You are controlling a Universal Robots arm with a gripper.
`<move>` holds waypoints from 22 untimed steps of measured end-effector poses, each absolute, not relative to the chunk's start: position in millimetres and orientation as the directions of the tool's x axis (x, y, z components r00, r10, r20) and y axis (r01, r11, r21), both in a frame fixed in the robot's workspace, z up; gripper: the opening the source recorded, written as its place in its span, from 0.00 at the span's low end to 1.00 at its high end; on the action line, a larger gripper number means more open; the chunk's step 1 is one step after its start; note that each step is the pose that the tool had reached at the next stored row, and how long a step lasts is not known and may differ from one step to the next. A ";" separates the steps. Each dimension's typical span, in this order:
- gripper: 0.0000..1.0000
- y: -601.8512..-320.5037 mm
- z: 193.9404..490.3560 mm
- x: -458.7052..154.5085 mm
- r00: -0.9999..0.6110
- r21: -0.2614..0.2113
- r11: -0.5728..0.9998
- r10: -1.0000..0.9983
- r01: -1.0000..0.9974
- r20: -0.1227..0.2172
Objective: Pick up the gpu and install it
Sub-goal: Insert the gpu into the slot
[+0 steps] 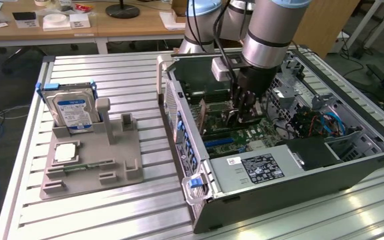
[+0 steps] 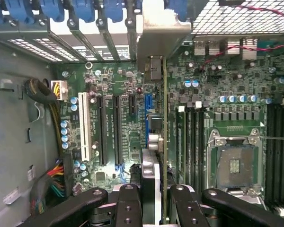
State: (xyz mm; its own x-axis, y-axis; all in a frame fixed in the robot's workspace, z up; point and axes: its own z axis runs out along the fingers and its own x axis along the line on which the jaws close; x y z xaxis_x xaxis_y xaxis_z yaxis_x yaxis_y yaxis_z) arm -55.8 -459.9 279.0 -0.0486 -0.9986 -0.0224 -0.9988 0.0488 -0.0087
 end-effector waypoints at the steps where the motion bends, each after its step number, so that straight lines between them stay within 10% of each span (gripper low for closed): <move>1: 0.28 -460.2 277.6 -56.5 -0.049 -0.009 0.049 -0.999 -0.999 -0.022; 22: 0.28 -464.6 245.1 -70.5 -0.049 -0.008 0.049 -0.999 -0.999 -0.023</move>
State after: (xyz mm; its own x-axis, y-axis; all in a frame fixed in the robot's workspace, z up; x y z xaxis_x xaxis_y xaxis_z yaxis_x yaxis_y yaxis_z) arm -70.5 -464.6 245.1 -0.0485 -0.9986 -0.0233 -0.9988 0.0487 -0.0076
